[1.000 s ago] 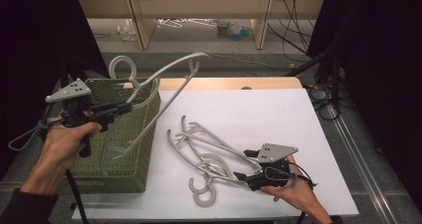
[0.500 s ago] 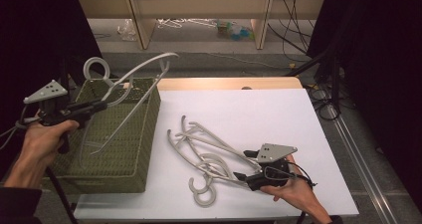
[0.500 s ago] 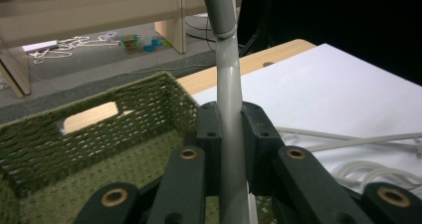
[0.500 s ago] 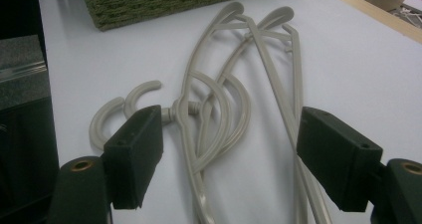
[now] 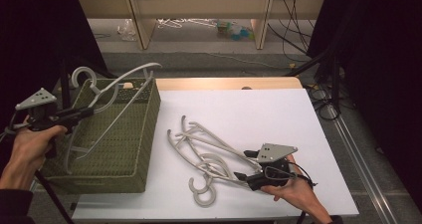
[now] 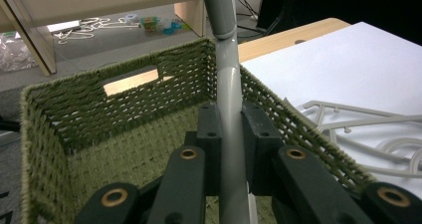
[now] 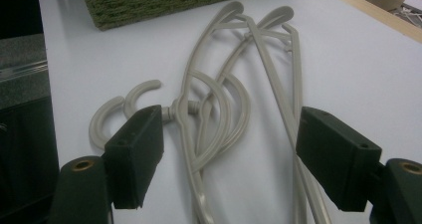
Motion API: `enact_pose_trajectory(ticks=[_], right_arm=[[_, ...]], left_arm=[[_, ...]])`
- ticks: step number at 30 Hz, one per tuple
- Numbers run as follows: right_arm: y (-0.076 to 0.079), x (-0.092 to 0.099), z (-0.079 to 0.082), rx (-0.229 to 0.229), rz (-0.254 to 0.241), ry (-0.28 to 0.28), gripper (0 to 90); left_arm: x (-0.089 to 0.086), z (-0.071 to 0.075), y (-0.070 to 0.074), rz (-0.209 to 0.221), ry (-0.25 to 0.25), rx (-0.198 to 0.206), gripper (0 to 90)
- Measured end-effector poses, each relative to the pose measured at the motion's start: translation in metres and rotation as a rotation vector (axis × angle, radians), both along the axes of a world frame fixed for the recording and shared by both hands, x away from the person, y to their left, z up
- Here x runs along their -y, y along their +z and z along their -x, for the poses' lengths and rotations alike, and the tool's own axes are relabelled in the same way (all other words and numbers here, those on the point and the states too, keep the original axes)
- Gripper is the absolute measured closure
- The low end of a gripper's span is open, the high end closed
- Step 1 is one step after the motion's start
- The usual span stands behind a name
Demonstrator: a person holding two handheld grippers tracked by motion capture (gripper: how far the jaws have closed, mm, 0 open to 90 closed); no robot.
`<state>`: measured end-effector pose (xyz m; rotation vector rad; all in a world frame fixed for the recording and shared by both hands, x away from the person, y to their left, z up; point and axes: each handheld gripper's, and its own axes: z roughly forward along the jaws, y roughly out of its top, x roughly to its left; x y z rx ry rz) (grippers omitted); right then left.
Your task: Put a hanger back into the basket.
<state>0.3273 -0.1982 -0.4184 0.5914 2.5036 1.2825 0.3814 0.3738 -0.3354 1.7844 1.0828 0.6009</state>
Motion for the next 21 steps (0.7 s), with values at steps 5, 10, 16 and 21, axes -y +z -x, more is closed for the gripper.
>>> enact_pose_trajectory(ticks=[5,10,16,21], right_arm=[[0.000,0.000,0.000,0.002,0.001,0.000,28.1],[-0.001,-0.001,0.000,0.007,-0.003,-0.006,28.3],[0.000,0.000,0.000,0.003,0.004,0.002,28.6],[-0.001,-0.001,0.000,0.005,-0.001,0.000,28.6]], left_arm=[[-0.011,0.003,-0.004,-0.002,0.016,-0.004,79.4],[-0.018,0.004,-0.009,-0.022,0.009,-0.021,79.3],[-0.026,0.004,-0.016,-0.044,0.018,-0.043,79.3],[-0.028,0.003,-0.023,-0.038,0.024,-0.065,79.3]])
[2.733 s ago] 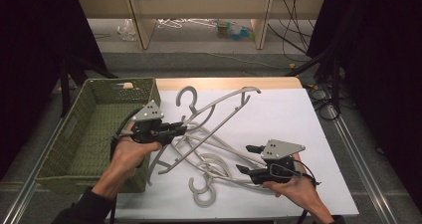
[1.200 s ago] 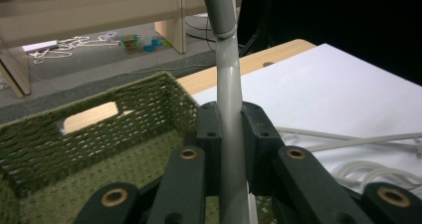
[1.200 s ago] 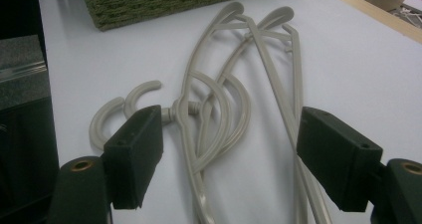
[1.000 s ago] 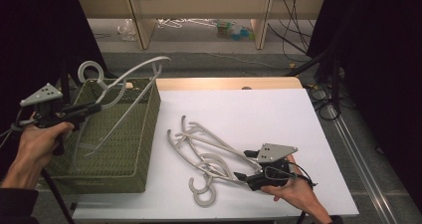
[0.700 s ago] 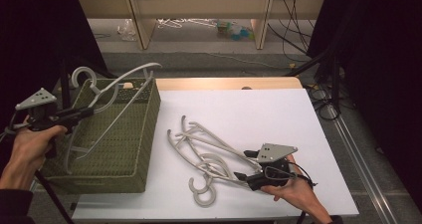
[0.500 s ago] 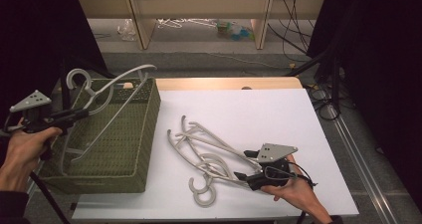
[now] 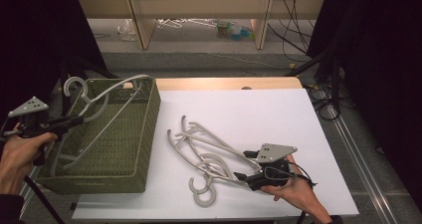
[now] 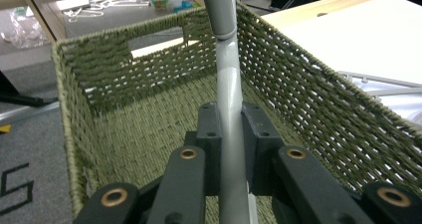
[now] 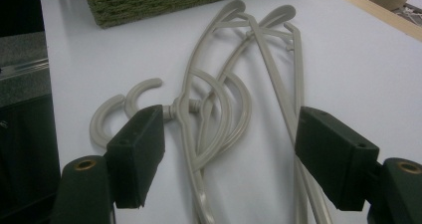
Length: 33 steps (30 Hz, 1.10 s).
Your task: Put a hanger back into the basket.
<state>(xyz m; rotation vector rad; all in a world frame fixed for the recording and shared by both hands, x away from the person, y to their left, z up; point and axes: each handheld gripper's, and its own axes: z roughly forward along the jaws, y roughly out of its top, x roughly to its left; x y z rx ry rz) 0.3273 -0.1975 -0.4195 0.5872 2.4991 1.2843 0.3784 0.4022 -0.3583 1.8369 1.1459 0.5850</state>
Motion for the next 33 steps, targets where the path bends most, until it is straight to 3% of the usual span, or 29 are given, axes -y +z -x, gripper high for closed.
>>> enact_pose_trajectory(ticks=[9,11,13,14,24,26,28,30,33], right_arm=[[0.000,0.000,0.000,-0.006,0.010,0.004,28.6],[0.000,0.001,0.000,-0.008,0.008,0.006,28.6],[-0.001,0.000,-0.001,-0.001,0.005,0.004,28.6],[-0.001,0.000,-0.001,-0.003,0.006,0.004,28.6],[-0.001,0.000,-0.001,-0.003,0.008,0.003,28.6],[-0.001,0.000,-0.001,-0.004,0.005,0.007,28.6],[-0.001,0.000,-0.001,-0.003,0.005,0.008,28.6],[-0.001,0.000,-0.001,-0.004,0.005,0.009,28.6],[-0.001,0.000,-0.001,-0.006,0.004,0.005,28.6]], left_arm=[[0.007,-0.010,-0.006,-0.081,-0.004,-0.075,79.2],[0.006,-0.010,-0.010,-0.051,0.008,-0.074,79.1],[0.002,-0.011,-0.013,-0.115,-0.003,-0.113,78.9],[0.005,-0.012,-0.016,-0.096,0.017,-0.116,78.9],[0.008,-0.023,-0.037,-0.113,0.050,-0.171,78.6],[0.009,-0.025,-0.042,-0.099,0.054,-0.173,78.4],[0.006,-0.027,-0.043,-0.154,0.039,-0.219,78.1],[0.006,-0.028,-0.047,-0.188,0.056,-0.233,77.3],[0.002,-0.029,-0.055,-0.170,0.077,-0.243,76.3]])
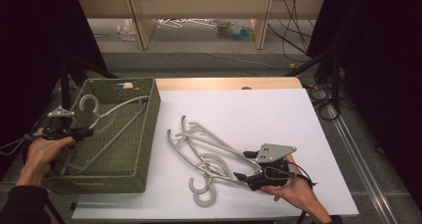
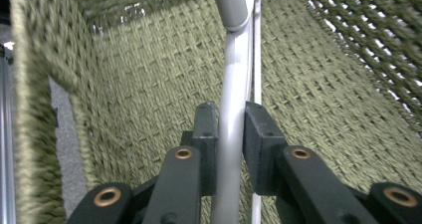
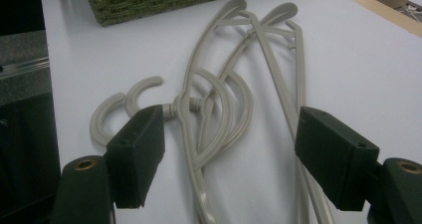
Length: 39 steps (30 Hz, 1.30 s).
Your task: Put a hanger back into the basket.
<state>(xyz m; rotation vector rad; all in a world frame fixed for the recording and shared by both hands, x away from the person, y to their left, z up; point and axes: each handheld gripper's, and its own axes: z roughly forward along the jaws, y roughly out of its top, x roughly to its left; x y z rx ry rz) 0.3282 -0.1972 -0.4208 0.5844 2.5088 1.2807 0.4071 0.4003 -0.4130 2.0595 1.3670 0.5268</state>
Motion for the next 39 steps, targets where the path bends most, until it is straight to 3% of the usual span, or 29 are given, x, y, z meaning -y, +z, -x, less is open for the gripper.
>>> enact_pose_trajectory(ticks=[2,4,6,7,8,11,15,16,17,20,27,31,33,36,39], right_arm=[[0.000,0.000,0.000,-0.001,0.002,0.000,28.6],[0.000,-0.001,0.000,-0.007,0.006,0.002,28.5],[0.000,0.000,0.000,-0.012,0.010,0.007,28.3],[0.000,0.000,0.000,-0.012,0.010,0.007,28.3],[0.000,0.000,0.000,-0.012,0.010,0.007,28.3],[0.000,0.000,-0.001,-0.007,0.007,0.002,28.3],[0.000,0.000,0.000,-0.011,0.008,0.004,28.2],[0.000,0.000,0.000,-0.005,0.000,0.002,28.2],[0.000,0.000,-0.001,-0.007,0.002,0.004,28.1],[0.000,0.001,-0.001,-0.013,0.003,0.002,27.7],[-0.002,0.000,-0.001,-0.011,-0.001,0.005,27.3],[-0.002,0.001,-0.001,-0.017,0.000,0.005,26.8],[-0.002,0.001,-0.002,-0.016,-0.005,0.006,26.3],[-0.003,0.001,-0.001,-0.024,-0.001,0.010,26.0],[-0.004,-0.001,-0.001,-0.022,0.000,0.009,25.7]], left_arm=[[-0.002,0.000,-0.003,0.038,0.035,0.015,75.3],[-0.004,0.001,-0.003,0.024,0.047,0.005,74.6],[-0.004,0.002,-0.002,0.010,0.096,0.024,72.7],[-0.006,0.003,0.001,-0.015,0.085,0.025,71.1],[-0.006,0.004,0.002,-0.004,0.091,0.053,69.8],[-0.007,0.009,0.009,0.008,0.087,0.064,68.8],[0.000,0.018,0.022,-0.008,0.081,0.110,65.7],[0.002,0.021,0.026,0.006,0.082,0.136,64.1],[0.006,0.025,0.029,0.050,0.102,0.176,62.2],[0.019,0.041,0.043,0.125,0.092,0.231,56.3],[0.070,0.081,0.058,0.229,-0.044,0.310,40.2],[0.106,0.101,0.054,0.272,-0.138,0.316,33.1],[0.125,0.111,0.051,0.308,-0.162,0.321,31.0],[0.151,0.122,0.047,0.339,-0.247,0.349,29.4],[0.169,0.127,0.042,0.356,-0.277,0.343,27.5]])
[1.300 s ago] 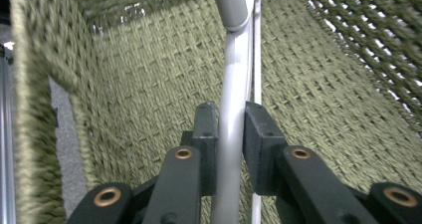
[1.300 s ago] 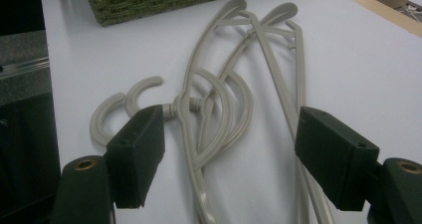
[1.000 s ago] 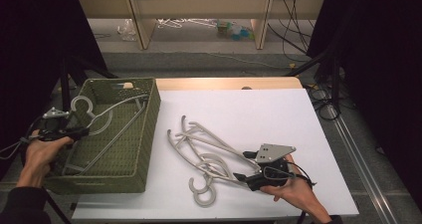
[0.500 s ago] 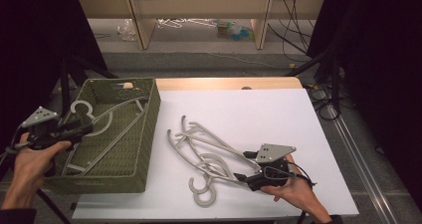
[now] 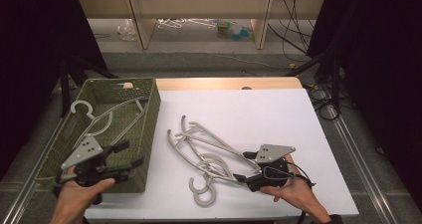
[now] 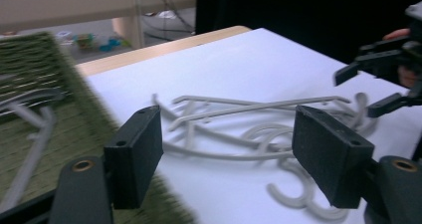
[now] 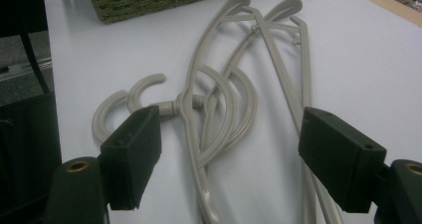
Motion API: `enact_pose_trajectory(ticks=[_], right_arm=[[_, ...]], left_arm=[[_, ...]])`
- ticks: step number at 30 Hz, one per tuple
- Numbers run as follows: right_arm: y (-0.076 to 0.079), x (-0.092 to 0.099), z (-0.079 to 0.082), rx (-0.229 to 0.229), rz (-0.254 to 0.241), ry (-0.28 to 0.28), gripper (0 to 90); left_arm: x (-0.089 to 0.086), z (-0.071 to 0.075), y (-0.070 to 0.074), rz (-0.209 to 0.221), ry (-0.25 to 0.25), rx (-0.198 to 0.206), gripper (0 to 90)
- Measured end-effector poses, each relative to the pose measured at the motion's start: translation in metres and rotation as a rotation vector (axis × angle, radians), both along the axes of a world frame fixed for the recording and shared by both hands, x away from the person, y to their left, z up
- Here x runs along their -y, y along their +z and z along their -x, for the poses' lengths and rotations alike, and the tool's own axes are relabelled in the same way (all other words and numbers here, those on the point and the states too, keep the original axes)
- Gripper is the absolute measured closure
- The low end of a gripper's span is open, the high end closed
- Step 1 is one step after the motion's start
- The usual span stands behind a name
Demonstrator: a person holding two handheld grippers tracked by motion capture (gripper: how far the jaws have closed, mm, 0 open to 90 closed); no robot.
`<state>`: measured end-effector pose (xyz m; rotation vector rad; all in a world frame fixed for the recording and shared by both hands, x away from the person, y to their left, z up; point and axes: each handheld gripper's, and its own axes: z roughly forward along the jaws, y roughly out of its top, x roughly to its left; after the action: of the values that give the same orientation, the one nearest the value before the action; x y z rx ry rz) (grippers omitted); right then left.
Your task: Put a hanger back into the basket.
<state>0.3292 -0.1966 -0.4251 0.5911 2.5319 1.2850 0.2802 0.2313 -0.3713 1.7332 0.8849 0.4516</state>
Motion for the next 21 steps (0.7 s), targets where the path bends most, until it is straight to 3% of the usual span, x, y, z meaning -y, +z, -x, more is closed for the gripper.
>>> enact_pose_trajectory(ticks=[1,3,5,7,8,12,17,21], right_arm=[[0.000,0.000,0.000,-0.001,0.004,0.000,25.5],[0.000,0.000,0.001,-0.001,0.005,0.000,25.5],[0.000,0.000,0.001,-0.002,0.004,0.001,25.4],[-0.001,0.000,0.001,-0.005,0.008,0.002,25.1],[-0.002,-0.001,0.001,-0.005,0.004,0.001,25.0],[-0.002,-0.001,0.001,-0.012,0.014,0.002,24.9],[-0.004,-0.003,0.001,-0.017,0.028,0.013,24.7],[-0.008,-0.005,0.001,-0.031,0.047,0.013,25.0]], left_arm=[[0.006,0.001,-0.002,0.017,-0.010,-0.014,26.6],[0.015,0.003,-0.007,0.000,-0.028,0.013,25.1],[0.023,0.005,-0.014,-0.002,-0.035,0.014,22.7],[0.029,0.008,-0.022,0.027,-0.027,-0.004,19.8],[0.031,0.008,-0.027,0.010,-0.037,0.010,18.9],[0.042,0.013,-0.043,-0.008,-0.053,-0.013,17.0],[0.049,0.016,-0.053,-0.050,-0.073,-0.004,16.5],[0.054,0.019,-0.056,-0.040,-0.075,0.006,16.5]])
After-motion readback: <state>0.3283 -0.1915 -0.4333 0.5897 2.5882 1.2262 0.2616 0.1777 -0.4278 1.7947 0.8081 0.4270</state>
